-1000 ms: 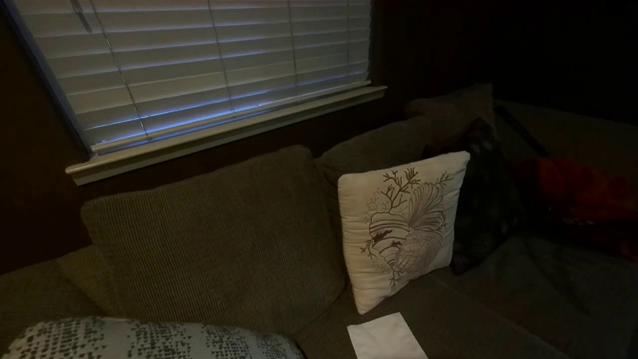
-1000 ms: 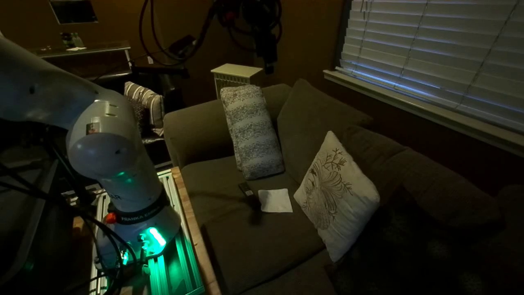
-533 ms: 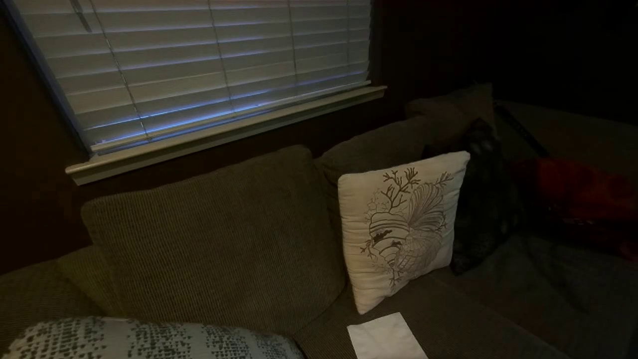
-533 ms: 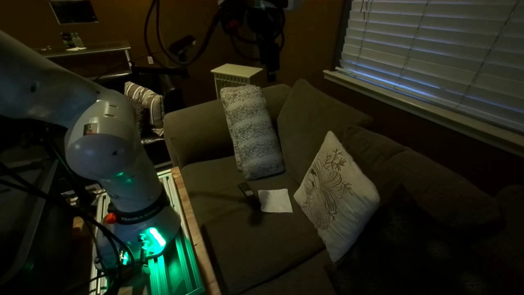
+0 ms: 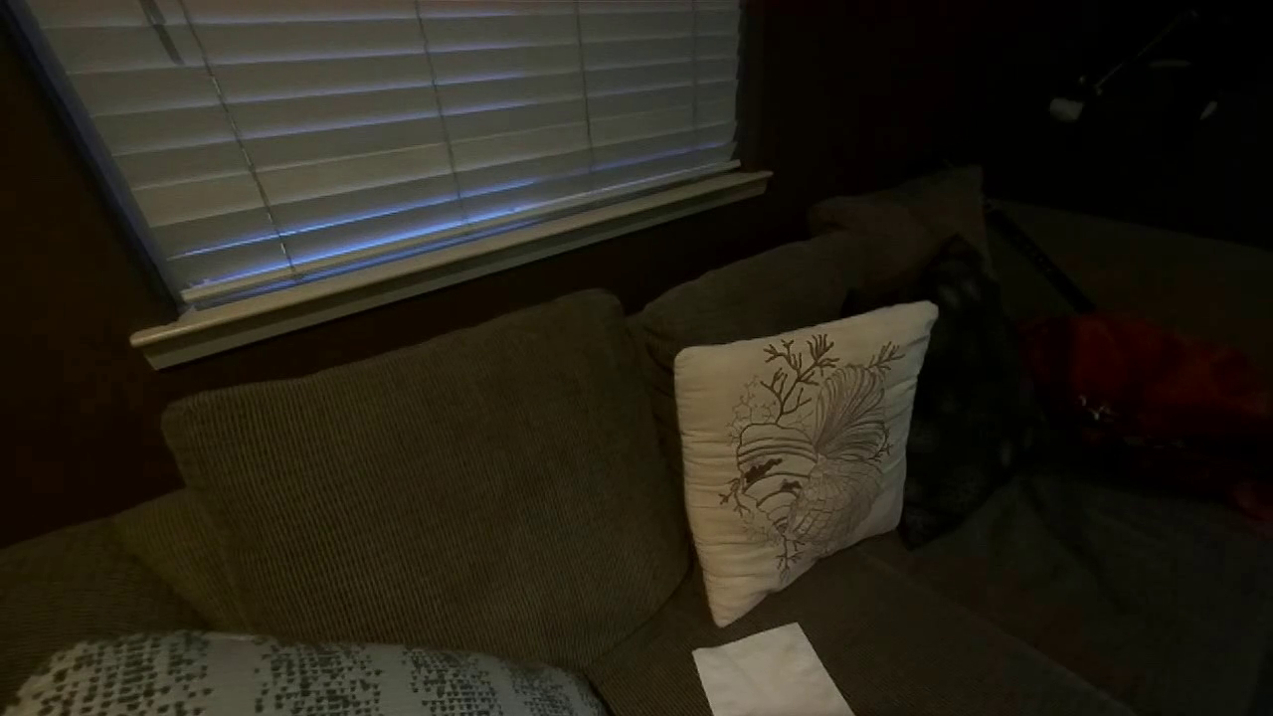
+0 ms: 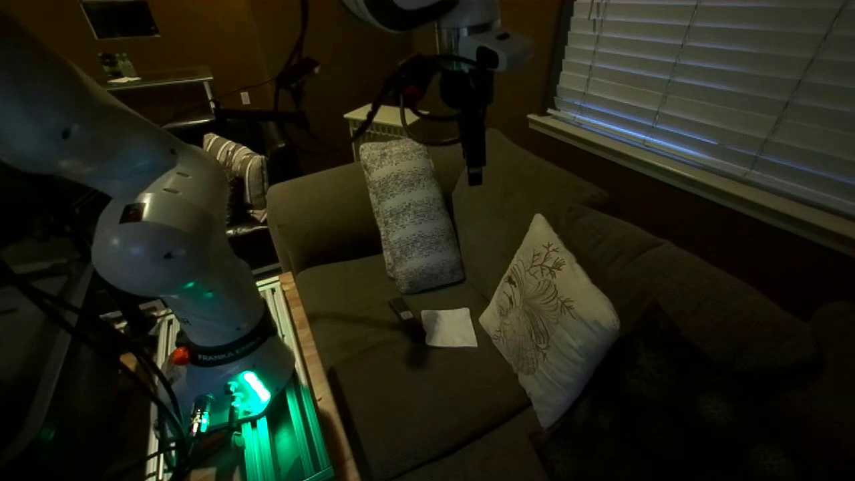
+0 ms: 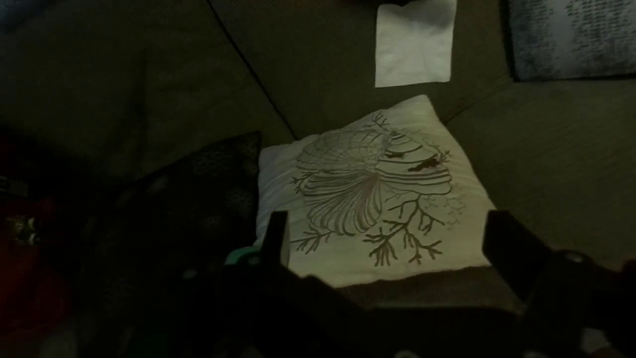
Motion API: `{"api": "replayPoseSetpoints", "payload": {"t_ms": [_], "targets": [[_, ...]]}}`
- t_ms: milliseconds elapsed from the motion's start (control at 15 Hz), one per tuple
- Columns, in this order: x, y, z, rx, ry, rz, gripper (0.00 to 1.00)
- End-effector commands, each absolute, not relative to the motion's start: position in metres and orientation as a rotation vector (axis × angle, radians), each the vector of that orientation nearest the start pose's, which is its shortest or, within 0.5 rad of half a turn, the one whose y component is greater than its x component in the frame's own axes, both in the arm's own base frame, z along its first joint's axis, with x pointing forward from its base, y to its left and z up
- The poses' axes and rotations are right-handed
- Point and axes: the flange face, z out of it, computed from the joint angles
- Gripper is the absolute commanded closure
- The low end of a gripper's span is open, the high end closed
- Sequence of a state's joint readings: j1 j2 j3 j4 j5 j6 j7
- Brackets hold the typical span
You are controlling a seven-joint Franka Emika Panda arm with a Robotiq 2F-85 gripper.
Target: Move the pillow from the left to the right and the one on the right to the left
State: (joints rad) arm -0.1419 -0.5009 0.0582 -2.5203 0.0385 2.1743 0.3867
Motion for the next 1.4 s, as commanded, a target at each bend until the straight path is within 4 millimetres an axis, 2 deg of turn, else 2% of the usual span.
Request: {"api": "replayPoseSetpoints", "payload": {"t_ms": [0, 67, 200, 600, 733, 1000, 1200, 1333], "targets": [[0.417, -0.040, 0.435, -3.014, 0.732, -0.223, 0.00], [0.412, -0.040, 0.446, -3.023, 0.773, -0.235, 0.00], [0.414, -0.042, 0.438, -3.025, 0.773, -0.210, 0.00], [0.414, -0.042, 0.441, -3.023, 0.772, -0.223, 0.00], [0.426, -0.057, 0.433, -3.008, 0.919, -0.225, 0.00], [0.451, -0.091, 0.415, -2.976, 1.103, -0.269, 0.00], [0.474, -0.114, 0.398, -2.987, 1.181, -0.314, 0.00], [0.491, -0.121, 0.383, -3.006, 1.168, -0.317, 0.00]]}}
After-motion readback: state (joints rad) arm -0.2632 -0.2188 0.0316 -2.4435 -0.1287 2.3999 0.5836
